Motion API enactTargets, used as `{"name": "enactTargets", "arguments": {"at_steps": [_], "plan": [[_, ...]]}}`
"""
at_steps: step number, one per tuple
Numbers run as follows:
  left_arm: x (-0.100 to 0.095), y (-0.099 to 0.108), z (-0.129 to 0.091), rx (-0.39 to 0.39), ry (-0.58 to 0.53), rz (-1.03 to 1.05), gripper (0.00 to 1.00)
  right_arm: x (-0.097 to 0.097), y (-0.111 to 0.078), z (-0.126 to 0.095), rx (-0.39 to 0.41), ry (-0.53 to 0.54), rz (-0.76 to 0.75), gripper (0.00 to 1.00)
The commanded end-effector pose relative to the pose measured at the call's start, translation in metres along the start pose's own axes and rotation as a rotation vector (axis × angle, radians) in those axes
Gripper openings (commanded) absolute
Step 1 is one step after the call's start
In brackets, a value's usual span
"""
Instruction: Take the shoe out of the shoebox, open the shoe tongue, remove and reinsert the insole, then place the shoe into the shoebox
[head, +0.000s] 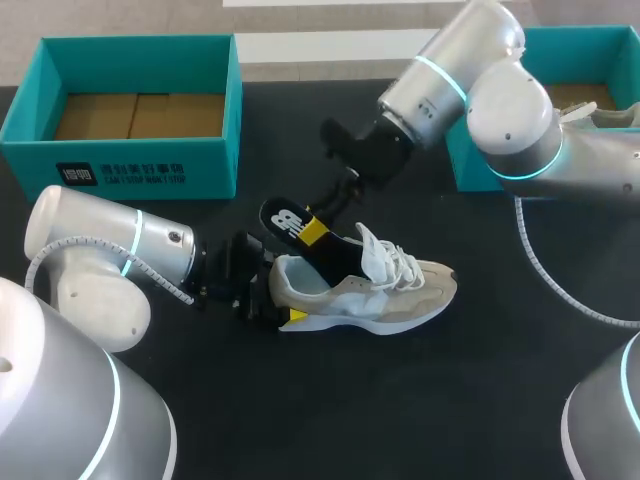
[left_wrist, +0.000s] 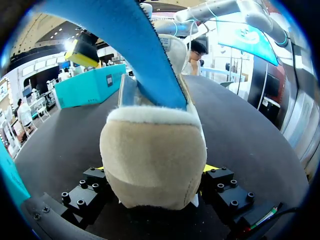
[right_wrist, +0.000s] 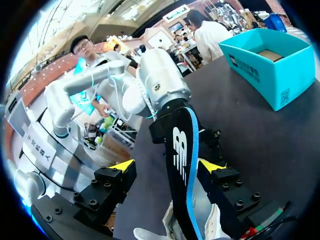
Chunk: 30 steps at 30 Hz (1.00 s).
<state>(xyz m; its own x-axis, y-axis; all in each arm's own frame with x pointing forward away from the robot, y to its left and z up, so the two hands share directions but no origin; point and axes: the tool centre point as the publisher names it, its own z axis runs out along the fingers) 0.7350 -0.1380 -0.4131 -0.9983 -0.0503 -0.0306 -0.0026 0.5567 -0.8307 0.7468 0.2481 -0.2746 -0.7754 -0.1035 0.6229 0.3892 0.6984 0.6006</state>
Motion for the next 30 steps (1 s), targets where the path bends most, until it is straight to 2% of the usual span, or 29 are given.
{"name": "enactTargets", "arguments": {"at_steps": [1,3,9,14,17,23,28,30], "plan": [[-0.002,0.004,0.003,-0.004,-0.001,0.0,0.0,-0.006,0.0,0.007,-0.01,0.01,-0.003,0.61],[-0.002,0.004,0.003,-0.004,-0.001,0.0,0.0,-0.007,-0.001,0.008,-0.013,0.016,-0.007,0.52],[-0.002,0.004,0.003,-0.004,-0.001,0.0,0.0,-0.008,-0.002,0.009,-0.017,0.032,-0.018,0.42],[-0.002,0.004,0.003,-0.004,-0.001,0.0,0.0,-0.01,-0.003,0.009,-0.017,0.041,-0.024,0.24],[-0.002,0.004,0.003,-0.004,-0.001,0.0,0.0,-0.012,-0.002,0.01,-0.017,0.048,-0.027,0.0],[-0.002,0.004,0.003,-0.004,-0.001,0.0,0.0,-0.012,0.0,0.009,-0.001,0.057,-0.024,0.0],[-0.002,0.004,0.003,-0.004,-0.001,0.0,0.0,-0.006,0.02,-0.002,-0.04,0.022,-0.048,0.0],[-0.002,0.004,0.003,-0.004,-0.001,0.0,0.0,-0.002,0.032,-0.008,-0.078,-0.01,-0.073,0.0]]}}
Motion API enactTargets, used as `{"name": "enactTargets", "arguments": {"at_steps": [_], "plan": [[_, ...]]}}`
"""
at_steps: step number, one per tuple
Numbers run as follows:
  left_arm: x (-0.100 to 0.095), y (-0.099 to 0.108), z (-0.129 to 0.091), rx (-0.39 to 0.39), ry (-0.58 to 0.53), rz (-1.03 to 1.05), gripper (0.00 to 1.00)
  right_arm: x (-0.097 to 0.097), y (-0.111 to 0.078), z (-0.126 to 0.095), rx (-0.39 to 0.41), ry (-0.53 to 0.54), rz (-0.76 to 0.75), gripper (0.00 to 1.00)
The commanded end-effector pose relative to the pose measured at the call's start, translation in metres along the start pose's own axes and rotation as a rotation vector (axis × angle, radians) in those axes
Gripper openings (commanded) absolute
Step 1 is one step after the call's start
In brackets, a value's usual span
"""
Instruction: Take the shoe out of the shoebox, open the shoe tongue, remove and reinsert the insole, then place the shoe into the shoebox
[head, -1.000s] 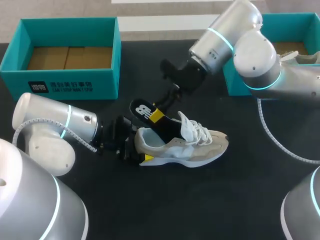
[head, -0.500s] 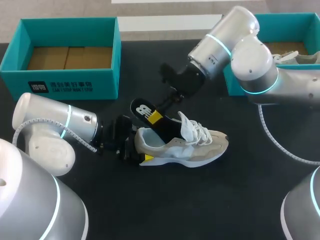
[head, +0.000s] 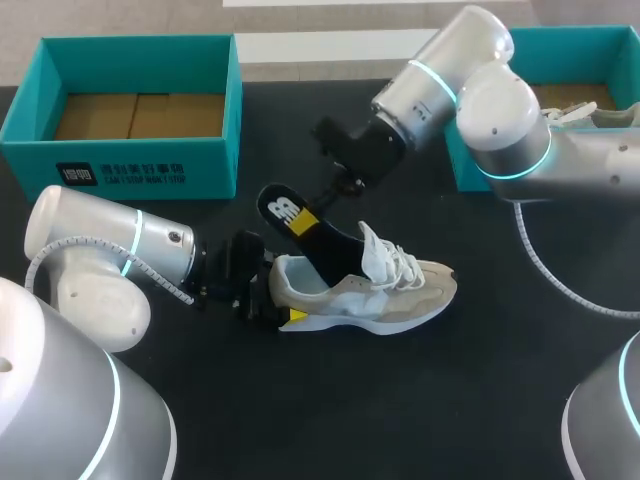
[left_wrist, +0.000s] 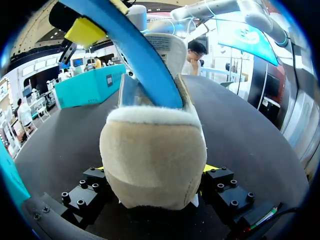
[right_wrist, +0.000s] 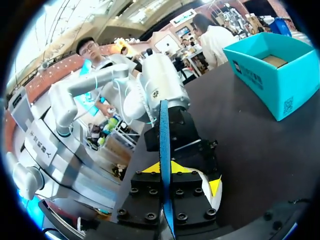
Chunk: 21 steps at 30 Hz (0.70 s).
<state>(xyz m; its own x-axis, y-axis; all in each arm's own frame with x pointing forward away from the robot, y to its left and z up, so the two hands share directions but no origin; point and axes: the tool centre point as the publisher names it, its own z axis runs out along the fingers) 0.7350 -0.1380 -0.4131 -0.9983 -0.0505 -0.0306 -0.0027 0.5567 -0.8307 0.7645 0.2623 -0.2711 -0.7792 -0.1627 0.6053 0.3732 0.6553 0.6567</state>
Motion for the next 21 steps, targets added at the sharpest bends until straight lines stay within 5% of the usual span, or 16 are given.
{"name": "enactTargets", "arguments": {"at_steps": [1,6,20,21], "plan": [[-0.002,0.004,0.003,-0.004,-0.001,0.0,0.0,0.012,0.019,-0.008,-0.037,-0.053,-0.03,0.0],[-0.002,0.004,0.003,-0.004,-0.001,0.0,0.0,0.012,0.042,-0.016,-0.098,-0.17,-0.085,0.0],[-0.002,0.004,0.003,-0.004,-0.001,0.0,0.0,0.012,0.042,-0.016,-0.098,-0.17,-0.085,0.0],[-0.002,0.004,0.003,-0.004,-0.001,0.0,0.0,0.013,0.045,-0.018,-0.162,-0.18,-0.063,0.0]]}}
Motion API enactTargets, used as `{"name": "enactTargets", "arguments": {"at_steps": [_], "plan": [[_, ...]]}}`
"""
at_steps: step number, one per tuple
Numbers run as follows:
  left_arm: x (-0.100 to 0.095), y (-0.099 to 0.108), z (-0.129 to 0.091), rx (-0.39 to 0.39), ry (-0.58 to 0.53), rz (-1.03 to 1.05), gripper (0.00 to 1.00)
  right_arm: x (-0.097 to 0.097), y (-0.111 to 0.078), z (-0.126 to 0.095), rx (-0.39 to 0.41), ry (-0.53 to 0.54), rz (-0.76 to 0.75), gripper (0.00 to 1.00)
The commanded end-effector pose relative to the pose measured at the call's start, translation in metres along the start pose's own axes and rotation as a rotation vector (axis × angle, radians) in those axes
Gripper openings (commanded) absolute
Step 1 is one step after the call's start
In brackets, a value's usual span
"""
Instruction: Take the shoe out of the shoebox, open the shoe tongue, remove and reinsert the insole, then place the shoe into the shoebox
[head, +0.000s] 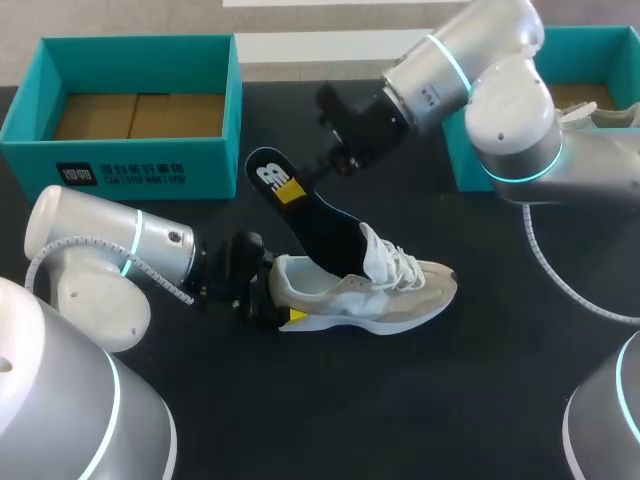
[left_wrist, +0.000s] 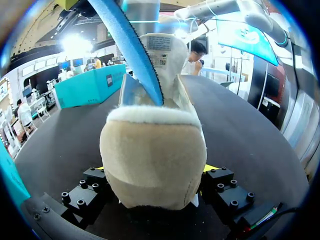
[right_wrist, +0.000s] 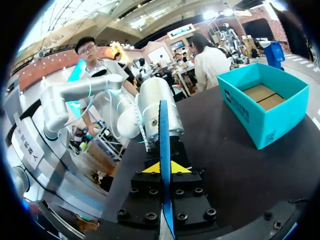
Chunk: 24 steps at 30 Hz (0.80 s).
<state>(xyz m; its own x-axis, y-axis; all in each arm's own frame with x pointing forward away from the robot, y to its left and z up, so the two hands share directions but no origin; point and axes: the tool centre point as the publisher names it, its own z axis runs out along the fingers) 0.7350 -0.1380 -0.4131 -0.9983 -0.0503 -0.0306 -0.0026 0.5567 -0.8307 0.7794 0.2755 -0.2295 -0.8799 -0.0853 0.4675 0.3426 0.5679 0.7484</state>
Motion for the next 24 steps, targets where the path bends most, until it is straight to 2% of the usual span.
{"name": "enactTargets", "arguments": {"at_steps": [1,3,6,8,12,16,17,21,24], "plan": [[-0.002,0.004,0.003,-0.004,-0.001,0.0,0.0,0.002,0.012,0.0,-0.138,-0.001,0.012,0.0],[-0.002,0.004,0.003,-0.004,-0.001,0.0,0.0,0.004,0.02,0.0,-0.178,0.012,0.074,0.0],[-0.002,0.004,0.003,-0.004,-0.001,0.0,0.0,0.011,0.033,0.0,-0.382,-0.015,0.111,0.0],[-0.002,0.004,0.003,-0.004,-0.001,0.0,0.0,0.015,0.041,0.001,-0.478,-0.025,0.13,0.0],[-0.002,0.004,0.003,-0.004,-0.001,0.0,0.0,0.025,0.061,-0.002,-0.529,-0.016,0.209,0.0],[-0.002,0.004,0.003,-0.004,-0.001,0.0,0.0,0.03,0.074,-0.012,-0.577,-0.007,0.223,0.0],[-0.002,0.004,0.003,-0.004,-0.001,0.0,0.0,0.033,0.083,-0.014,-0.592,0.007,0.218,0.0],[-0.002,0.004,0.003,-0.004,-0.001,0.0,0.0,0.041,0.091,-0.028,-0.602,0.033,0.21,0.0],[-0.002,0.004,0.003,-0.004,-0.001,0.0,0.0,0.049,0.094,-0.038,-0.575,0.044,0.22,0.0]]}}
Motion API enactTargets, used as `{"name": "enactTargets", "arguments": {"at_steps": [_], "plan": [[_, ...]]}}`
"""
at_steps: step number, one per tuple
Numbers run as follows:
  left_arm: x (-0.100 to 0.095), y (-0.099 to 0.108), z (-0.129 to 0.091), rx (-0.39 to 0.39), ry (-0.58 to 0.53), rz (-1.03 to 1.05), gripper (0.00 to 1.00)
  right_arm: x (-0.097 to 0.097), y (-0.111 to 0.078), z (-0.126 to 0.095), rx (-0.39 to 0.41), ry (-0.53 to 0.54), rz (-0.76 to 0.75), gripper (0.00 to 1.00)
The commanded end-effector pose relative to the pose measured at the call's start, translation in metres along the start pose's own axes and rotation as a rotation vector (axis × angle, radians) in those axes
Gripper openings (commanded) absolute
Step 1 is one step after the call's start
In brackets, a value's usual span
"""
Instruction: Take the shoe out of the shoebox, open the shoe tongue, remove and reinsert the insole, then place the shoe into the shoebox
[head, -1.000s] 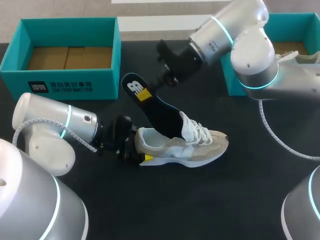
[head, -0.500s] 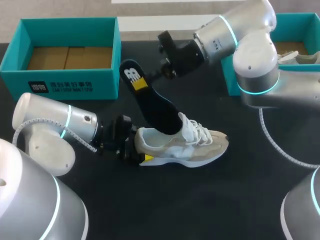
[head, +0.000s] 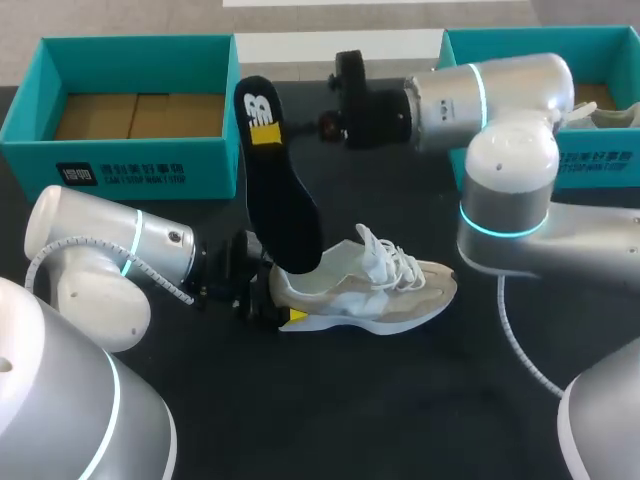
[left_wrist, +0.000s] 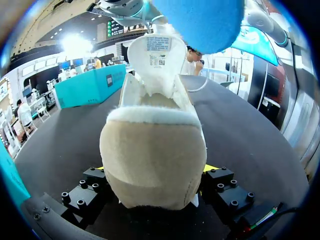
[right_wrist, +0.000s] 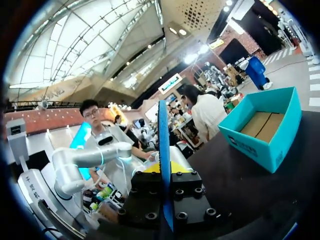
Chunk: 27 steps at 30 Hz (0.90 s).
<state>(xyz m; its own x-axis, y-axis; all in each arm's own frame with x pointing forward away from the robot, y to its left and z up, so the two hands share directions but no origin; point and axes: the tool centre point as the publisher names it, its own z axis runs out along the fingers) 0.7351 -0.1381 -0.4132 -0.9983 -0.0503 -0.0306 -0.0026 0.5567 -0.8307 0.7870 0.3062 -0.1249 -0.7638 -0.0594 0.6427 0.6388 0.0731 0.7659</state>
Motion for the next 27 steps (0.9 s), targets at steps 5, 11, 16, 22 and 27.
{"name": "enactTargets", "arguments": {"at_steps": [5,11,16,22,27], "plan": [[-0.002,0.004,0.003,-0.004,-0.001,0.0,0.0,0.027,0.005,-0.032,0.008,-0.013,0.034,0.0],[-0.002,0.004,0.003,-0.004,-0.001,0.0,0.0,0.052,0.01,-0.046,0.019,-0.003,0.078,0.0],[-0.002,0.004,0.003,-0.004,-0.001,0.0,0.0,0.069,0.009,-0.05,0.021,0.0,0.107,0.0],[-0.002,0.004,0.003,-0.004,-0.001,0.0,0.0,0.071,0.009,-0.05,0.025,0.006,0.101,0.0],[-0.002,0.004,0.003,-0.004,-0.001,0.0,0.0,0.071,0.009,-0.05,0.025,0.006,0.101,0.0]]}}
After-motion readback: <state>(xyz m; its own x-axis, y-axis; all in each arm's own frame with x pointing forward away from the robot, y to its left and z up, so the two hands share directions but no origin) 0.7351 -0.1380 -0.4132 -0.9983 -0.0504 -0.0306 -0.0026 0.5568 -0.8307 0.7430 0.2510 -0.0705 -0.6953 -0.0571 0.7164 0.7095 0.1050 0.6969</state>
